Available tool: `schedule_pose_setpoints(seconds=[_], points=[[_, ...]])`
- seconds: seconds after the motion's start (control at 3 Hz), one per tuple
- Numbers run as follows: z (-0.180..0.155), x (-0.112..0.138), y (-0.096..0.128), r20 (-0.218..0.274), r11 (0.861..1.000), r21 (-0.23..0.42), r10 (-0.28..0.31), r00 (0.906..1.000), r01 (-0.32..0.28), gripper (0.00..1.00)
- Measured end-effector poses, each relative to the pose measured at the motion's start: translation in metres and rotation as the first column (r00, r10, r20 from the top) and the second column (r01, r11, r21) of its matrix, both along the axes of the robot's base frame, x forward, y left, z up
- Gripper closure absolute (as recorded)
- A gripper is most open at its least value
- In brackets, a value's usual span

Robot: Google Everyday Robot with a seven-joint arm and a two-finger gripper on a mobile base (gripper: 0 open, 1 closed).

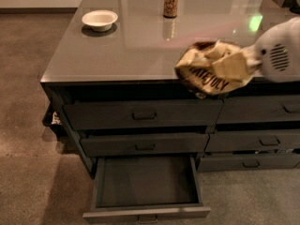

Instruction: Place brown chip bag into bottom drawer

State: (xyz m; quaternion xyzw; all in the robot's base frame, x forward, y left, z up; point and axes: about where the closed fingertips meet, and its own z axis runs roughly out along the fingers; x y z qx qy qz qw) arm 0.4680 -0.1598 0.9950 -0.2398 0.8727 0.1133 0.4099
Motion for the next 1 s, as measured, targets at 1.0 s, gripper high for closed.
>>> schedule_pose_setpoints(seconds=[1.0], points=[[-0.142,-0.069,0.110,-0.152,0.965,0.034,0.264,0.9527,-0.261,1.00]])
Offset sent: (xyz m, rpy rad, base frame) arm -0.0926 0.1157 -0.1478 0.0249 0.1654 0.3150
